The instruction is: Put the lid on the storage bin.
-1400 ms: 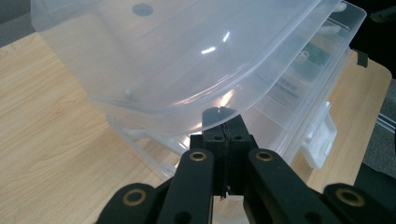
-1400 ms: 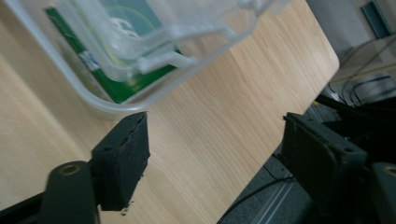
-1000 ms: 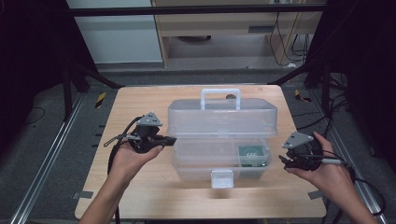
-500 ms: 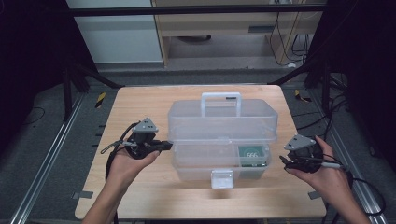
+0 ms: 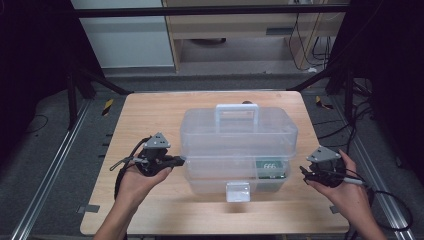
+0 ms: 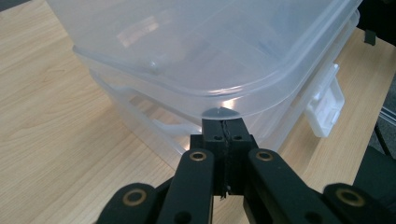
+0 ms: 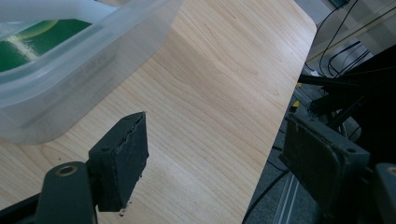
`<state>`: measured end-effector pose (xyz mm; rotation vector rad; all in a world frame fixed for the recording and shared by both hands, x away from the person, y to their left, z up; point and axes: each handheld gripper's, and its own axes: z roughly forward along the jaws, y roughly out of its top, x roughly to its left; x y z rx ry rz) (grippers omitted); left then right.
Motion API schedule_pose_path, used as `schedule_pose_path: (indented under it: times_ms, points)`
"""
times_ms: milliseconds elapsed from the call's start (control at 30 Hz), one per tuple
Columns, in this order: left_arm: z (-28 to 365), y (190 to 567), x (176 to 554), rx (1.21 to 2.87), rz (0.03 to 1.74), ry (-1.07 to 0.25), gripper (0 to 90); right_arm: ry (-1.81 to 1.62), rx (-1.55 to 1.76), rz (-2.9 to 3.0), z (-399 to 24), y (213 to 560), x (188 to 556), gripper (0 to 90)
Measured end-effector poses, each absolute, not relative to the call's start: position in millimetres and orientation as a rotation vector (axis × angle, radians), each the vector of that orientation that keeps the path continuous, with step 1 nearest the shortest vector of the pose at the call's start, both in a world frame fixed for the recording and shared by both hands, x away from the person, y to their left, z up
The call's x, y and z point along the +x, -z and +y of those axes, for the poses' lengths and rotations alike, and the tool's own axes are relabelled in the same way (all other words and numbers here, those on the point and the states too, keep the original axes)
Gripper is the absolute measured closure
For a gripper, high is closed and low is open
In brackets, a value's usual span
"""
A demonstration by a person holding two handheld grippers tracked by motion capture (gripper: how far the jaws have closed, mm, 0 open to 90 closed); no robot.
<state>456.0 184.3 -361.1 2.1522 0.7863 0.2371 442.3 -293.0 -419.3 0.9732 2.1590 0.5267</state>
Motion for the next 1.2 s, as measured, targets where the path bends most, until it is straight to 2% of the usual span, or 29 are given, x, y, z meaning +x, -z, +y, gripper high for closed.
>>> schedule_pose_path:
  times_ms: [900,1033,1100,1167,1200]
  points:
    - [186.7,393.3,445.3,2.172,0.798,-0.193,90.0,-0.532,1.006,2.184,-291.4,435.5,445.1,22.3]
    - [191.8,396.7,443.0,2.223,0.809,-0.256,90.0,-0.532,1.0,2.179,-290.1,434.6,446.7,22.2]
    - [200.7,398.9,443.1,2.265,0.837,-0.338,90.0,-0.533,1.005,2.172,-290.9,434.3,447.7,22.2]
    - [211.1,399.6,445.0,2.25,0.871,-0.355,90.0,-0.54,1.016,2.156,-293.4,434.4,449.2,22.6]
    - [222.6,399.0,448.0,2.232,0.907,-0.405,90.0,-0.542,1.024,2.15,-294.5,434.9,450.0,22.8]
